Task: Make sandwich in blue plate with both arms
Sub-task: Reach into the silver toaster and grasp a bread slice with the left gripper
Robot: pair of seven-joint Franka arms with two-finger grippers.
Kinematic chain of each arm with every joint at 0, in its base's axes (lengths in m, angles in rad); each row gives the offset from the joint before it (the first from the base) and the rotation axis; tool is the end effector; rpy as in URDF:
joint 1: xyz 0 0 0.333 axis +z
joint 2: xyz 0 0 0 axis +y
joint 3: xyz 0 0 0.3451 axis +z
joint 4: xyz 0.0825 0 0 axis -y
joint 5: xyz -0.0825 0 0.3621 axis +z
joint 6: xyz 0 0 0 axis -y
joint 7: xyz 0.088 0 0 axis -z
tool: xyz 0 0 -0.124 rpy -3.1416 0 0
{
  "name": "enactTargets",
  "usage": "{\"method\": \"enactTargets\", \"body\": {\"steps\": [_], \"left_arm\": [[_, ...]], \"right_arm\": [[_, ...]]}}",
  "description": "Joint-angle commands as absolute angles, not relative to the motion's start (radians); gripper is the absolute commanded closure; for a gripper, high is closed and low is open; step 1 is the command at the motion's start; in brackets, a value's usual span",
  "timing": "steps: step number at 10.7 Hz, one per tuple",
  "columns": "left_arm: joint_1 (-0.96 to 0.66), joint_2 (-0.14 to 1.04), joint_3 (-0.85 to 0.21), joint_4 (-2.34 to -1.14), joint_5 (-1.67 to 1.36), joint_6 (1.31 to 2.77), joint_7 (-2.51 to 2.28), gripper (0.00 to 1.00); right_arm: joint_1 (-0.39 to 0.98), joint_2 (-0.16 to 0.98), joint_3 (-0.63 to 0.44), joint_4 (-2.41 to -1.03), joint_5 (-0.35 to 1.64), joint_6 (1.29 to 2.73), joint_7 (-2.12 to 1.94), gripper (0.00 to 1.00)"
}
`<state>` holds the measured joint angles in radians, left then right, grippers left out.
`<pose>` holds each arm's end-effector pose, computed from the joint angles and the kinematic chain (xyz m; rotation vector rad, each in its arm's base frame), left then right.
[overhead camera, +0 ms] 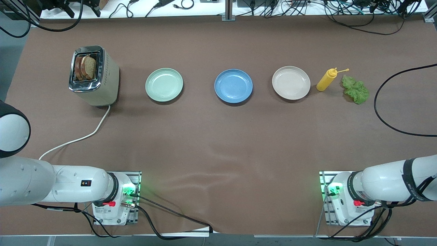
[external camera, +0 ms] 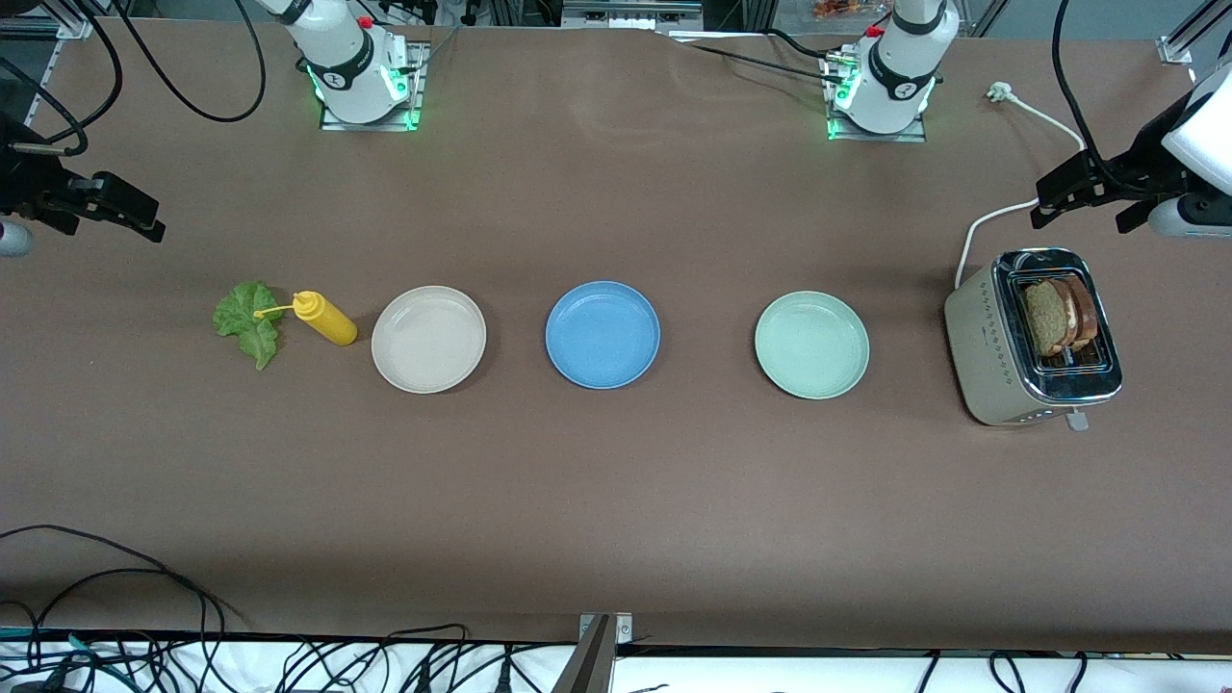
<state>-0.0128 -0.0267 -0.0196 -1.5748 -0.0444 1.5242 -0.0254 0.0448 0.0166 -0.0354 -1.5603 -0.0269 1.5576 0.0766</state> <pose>0.5179 -0.0226 0.6449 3.0982 -0.0132 -0.0390 0.5364 0.0019 0.6313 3.1114 -0.1047 -0.0282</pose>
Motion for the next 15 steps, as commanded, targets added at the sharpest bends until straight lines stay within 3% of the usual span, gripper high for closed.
{"method": "enactTargets", "body": {"steps": [1,6,10,15], "left_arm": [[-0.002,-0.049,-0.031,-1.597,-0.031,1.532,-0.017,0.00],[0.006,-0.049,-0.029,-1.627,-0.020,1.552,-0.015,0.00],[0.035,-0.046,-0.018,-1.761,0.038,1.693,-0.006,0.00],[0.026,0.012,0.074,-1.873,0.038,1.827,0.009,0.12]], "right_arm": [[0.051,0.026,-0.038,-1.532,-0.018,1.534,0.090,0.00],[0.051,0.026,-0.038,-1.532,-0.018,1.534,0.091,0.00],[0.051,0.026,-0.038,-1.532,-0.018,1.534,0.091,0.00],[0.051,0.026,-0.038,-1.532,-0.018,1.534,0.090,0.00]]}}
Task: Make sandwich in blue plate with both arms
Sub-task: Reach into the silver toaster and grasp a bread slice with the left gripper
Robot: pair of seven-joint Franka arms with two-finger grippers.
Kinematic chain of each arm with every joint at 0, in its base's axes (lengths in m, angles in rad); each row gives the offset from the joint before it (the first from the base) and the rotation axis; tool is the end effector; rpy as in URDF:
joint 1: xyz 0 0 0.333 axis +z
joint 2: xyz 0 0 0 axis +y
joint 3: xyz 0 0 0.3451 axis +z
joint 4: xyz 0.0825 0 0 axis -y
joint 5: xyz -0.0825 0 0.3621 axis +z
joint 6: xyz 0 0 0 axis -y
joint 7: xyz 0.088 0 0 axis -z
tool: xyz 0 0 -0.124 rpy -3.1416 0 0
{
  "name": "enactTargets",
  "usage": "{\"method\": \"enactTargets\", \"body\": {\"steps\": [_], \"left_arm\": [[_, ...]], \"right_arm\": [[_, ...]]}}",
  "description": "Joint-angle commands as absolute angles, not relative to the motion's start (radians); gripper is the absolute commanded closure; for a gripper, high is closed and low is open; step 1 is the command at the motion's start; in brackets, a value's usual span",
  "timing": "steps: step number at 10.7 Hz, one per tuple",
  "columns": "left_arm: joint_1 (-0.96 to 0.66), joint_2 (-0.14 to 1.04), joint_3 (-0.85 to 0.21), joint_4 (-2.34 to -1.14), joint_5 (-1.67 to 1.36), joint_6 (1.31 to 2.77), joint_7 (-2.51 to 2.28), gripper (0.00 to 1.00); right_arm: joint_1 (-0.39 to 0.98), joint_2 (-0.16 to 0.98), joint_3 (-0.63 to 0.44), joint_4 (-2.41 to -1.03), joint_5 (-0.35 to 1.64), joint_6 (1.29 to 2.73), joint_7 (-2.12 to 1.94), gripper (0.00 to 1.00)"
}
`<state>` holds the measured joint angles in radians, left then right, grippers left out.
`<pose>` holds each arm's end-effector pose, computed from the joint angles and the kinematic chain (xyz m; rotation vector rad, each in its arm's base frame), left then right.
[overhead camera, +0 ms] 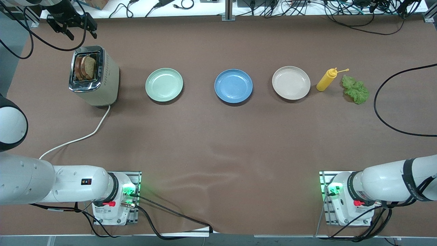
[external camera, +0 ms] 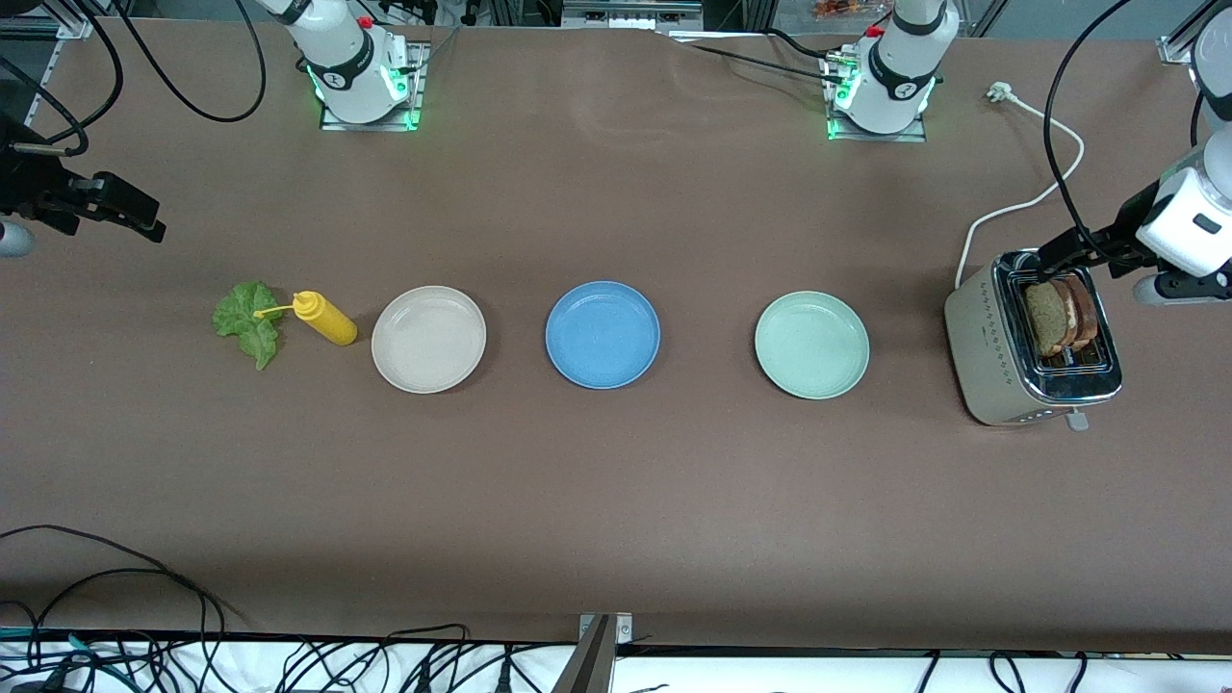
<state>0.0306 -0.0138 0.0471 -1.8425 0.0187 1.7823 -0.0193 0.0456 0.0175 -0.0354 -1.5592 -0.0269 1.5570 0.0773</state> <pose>0.5293 0.0433 0.5387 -3.1212 -0.1447 0.0733 0.5366 0.0023 0.6313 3.1113 -0.1046 -0.0287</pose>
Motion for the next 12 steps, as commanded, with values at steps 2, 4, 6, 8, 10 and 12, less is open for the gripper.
{"method": "enactTargets", "body": {"steps": [2,4,6,8,10,12], "left_arm": [[0.026,0.060,0.122,-1.873,0.029,1.841,0.052,0.20],[0.026,0.093,0.126,-1.875,0.029,1.853,0.054,0.31],[0.032,0.112,0.126,-1.904,0.029,1.899,0.052,0.39],[0.037,0.138,0.129,-1.911,0.037,1.925,0.052,0.43],[0.038,0.150,0.150,-1.911,0.038,1.947,0.055,0.43],[0.040,0.166,0.156,-1.911,0.038,1.959,0.060,0.43]], "right_arm": [[0.051,0.025,-0.038,-1.532,-0.018,1.534,0.089,0.00],[0.051,0.025,-0.040,-1.532,-0.018,1.534,0.087,0.00],[0.051,0.025,-0.040,-1.532,-0.018,1.532,0.087,0.00],[0.051,0.025,-0.038,-1.532,-0.018,1.532,0.087,0.00],[0.051,0.025,-0.038,-1.532,-0.018,1.532,0.087,0.00],[0.051,0.023,-0.040,-1.532,-0.018,1.532,0.087,0.00]]}}
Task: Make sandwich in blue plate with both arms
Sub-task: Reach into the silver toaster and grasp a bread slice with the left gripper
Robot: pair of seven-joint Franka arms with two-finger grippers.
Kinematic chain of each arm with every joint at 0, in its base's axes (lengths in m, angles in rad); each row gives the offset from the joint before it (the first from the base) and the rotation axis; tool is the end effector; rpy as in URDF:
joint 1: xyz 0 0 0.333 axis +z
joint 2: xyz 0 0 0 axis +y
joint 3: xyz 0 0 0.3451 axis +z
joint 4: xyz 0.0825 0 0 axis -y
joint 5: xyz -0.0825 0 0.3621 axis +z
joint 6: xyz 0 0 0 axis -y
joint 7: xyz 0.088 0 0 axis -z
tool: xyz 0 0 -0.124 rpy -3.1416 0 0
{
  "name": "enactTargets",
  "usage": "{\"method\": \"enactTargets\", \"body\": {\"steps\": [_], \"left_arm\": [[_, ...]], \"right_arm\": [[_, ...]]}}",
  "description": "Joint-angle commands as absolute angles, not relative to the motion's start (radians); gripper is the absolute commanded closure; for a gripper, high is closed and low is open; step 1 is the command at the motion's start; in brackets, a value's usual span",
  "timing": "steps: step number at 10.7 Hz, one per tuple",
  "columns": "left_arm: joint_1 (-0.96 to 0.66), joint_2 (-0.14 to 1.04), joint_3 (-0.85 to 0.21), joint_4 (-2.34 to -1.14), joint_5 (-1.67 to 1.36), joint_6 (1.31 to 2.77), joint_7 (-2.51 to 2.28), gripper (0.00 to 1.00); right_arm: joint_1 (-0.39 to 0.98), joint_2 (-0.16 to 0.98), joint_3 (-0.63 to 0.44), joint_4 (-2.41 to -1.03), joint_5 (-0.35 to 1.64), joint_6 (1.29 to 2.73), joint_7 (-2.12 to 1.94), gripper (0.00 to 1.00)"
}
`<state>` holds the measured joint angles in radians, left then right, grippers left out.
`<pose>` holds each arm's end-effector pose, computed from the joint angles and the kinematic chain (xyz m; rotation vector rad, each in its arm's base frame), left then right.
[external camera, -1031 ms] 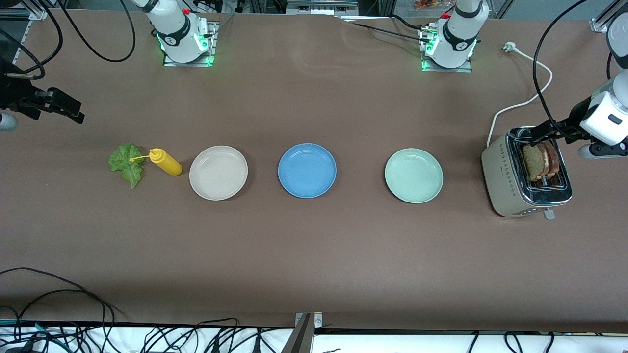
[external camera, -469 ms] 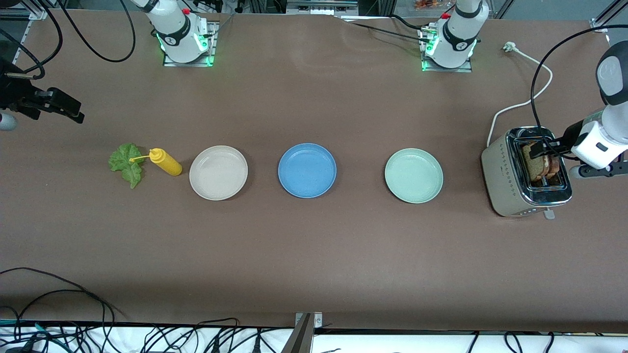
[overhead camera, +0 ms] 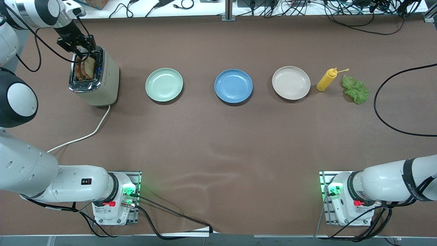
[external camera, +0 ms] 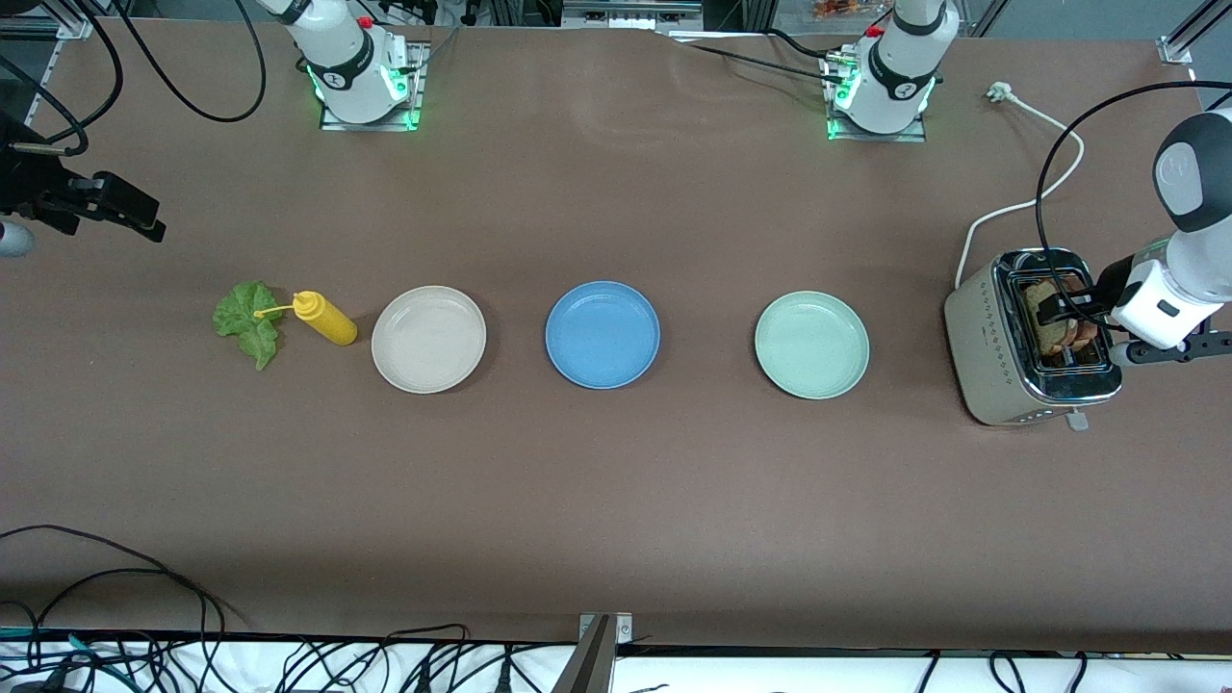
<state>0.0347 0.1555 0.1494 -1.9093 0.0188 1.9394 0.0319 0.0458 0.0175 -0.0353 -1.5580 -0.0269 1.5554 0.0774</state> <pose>0.5553 0.1017 0.4291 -3.1006 -0.2236 0.1982 0.5365 0.0024 0.6317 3.1113 -0.1043 -0.0294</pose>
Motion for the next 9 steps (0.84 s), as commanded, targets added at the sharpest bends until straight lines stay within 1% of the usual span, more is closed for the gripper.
{"method": "enactTargets", "body": {"steps": [1,6,9], "left_arm": [[0.041,0.169,0.164,-1.911,0.038,1.959,0.063,0.43],[0.041,0.183,0.167,-1.924,0.038,1.970,0.063,0.47],[0.041,0.181,0.167,-1.948,0.038,1.988,0.063,0.51]], "right_arm": [[0.051,0.023,-0.040,-1.532,-0.020,1.532,0.089,0.00],[0.048,0.021,-0.041,-1.532,-0.018,1.531,0.089,0.00],[0.048,0.021,-0.041,-1.532,-0.018,1.531,0.087,0.00]]}}
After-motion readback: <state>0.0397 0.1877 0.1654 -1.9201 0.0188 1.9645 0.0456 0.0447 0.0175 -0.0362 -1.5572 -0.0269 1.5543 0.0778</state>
